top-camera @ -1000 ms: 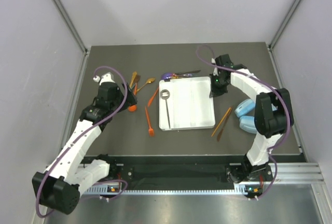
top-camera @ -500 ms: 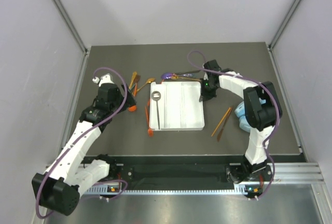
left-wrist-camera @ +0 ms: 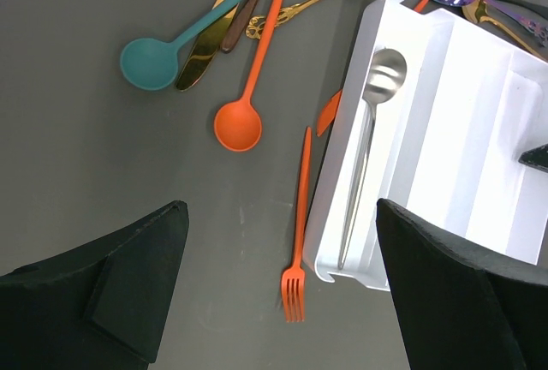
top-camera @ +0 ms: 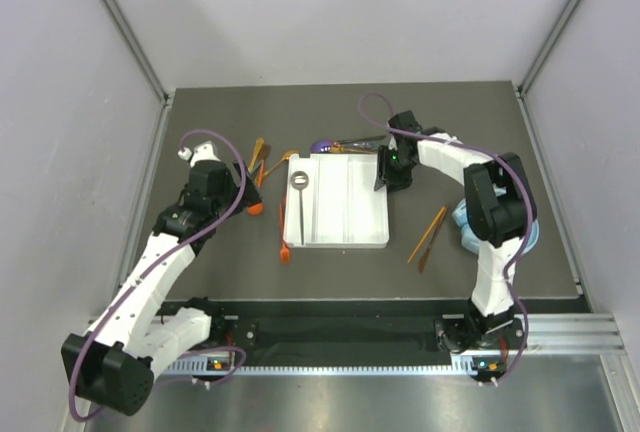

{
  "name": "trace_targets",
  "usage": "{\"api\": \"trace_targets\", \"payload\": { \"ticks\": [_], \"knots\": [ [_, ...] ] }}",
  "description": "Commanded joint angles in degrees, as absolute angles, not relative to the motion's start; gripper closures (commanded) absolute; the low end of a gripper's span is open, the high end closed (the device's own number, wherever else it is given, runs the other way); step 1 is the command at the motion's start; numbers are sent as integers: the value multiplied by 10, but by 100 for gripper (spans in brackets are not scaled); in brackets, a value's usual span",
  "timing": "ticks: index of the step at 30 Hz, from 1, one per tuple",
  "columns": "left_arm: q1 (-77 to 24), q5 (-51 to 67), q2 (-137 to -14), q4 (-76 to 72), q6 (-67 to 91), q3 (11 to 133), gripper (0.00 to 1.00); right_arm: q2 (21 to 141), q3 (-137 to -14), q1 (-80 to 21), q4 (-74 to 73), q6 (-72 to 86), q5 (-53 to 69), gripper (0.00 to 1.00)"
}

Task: Sort the eating utensils into containers
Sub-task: Place the container at the center of the board.

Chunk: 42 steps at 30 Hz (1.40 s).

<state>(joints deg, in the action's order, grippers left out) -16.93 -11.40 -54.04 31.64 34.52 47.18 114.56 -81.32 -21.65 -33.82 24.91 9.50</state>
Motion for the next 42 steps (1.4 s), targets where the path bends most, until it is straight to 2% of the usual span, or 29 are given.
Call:
{"api": "trace_targets", "payload": {
  "ticks": [1,8,12,15,16,17,19,23,26,34,42],
  "knots": [
    [-171,-117,-550,289,337,470,4,1081,-818,-222,-360,225,62,55],
    [-167,-119,-627,250,328,477,4,964,-799,-222,-399,200,19,52],
    [-166,-111,-702,252,348,496,9,899,-785,-222,-405,205,-13,52],
    [-166,-137,-771,252,354,513,32,861,-761,-222,-397,210,-23,52],
    [-165,-142,-786,254,355,530,48,839,-739,-222,-391,214,-21,52],
    [-165,-146,-810,265,359,540,56,827,-723,-222,-371,217,-18,52],
    [-165,-151,-818,262,359,558,65,796,-678,-221,-351,223,-10,52],
    [-165,-162,-832,223,338,570,58,771,-629,-222,-330,222,-6,53],
    [-165,-185,-882,256,326,614,55,766,-614,-221,-327,215,-5,53],
    [-165,-172,-991,262,320,663,56,757,-599,-221,-309,209,16,54],
    [-165,-198,-1018,243,331,645,56,739,-588,-213,-307,200,23,54]
  ]
}}
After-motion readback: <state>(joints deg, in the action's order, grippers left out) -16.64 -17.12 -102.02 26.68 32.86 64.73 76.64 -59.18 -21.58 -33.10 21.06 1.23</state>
